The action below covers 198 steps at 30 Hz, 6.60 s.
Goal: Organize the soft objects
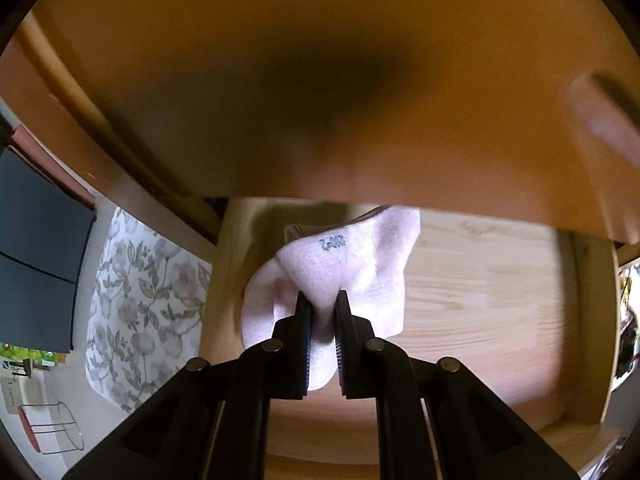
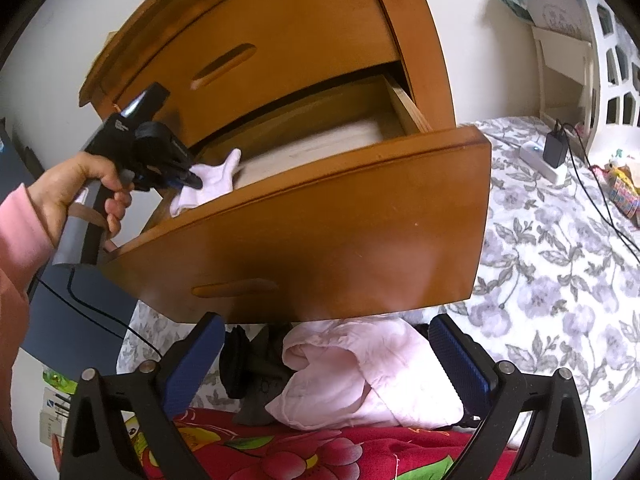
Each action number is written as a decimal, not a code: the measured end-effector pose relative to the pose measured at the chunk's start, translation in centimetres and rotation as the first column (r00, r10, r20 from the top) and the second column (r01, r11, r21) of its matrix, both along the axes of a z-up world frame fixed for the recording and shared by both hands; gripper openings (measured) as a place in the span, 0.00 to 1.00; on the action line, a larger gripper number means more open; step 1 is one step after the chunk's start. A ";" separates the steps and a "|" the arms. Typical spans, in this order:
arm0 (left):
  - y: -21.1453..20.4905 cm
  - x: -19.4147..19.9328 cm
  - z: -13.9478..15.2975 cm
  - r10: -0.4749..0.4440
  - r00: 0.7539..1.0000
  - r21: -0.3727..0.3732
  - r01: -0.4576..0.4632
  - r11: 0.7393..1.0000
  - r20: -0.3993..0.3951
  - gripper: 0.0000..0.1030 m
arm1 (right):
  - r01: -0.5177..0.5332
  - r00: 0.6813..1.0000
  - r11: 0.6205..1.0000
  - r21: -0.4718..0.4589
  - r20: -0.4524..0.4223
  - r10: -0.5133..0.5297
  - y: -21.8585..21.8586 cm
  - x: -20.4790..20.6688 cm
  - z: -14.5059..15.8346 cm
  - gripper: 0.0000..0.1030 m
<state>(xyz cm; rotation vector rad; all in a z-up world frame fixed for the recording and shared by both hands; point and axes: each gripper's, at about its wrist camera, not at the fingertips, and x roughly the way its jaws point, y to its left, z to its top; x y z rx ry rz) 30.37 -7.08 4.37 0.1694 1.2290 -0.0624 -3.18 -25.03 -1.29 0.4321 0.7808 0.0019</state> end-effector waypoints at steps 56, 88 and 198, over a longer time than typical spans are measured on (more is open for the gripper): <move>9.9 -26.2 15.3 -0.181 0.867 -0.386 0.382 0.840 0.464 0.10 | 0.059 0.998 0.956 -0.287 0.018 -0.056 3.1 -2.0 1.9 1.00; 2.8 -21.3 -6.6 -0.283 0.959 -0.331 0.257 0.908 -0.032 0.10 | 0.043 0.998 0.959 -0.282 -0.030 -0.053 3.0 -1.9 1.1 1.00; 9.4 -29.5 1.6 -0.047 0.891 -0.079 0.092 0.993 0.452 0.97 | 0.037 0.997 0.917 -0.398 0.077 -0.007 6.2 -5.1 6.2 1.00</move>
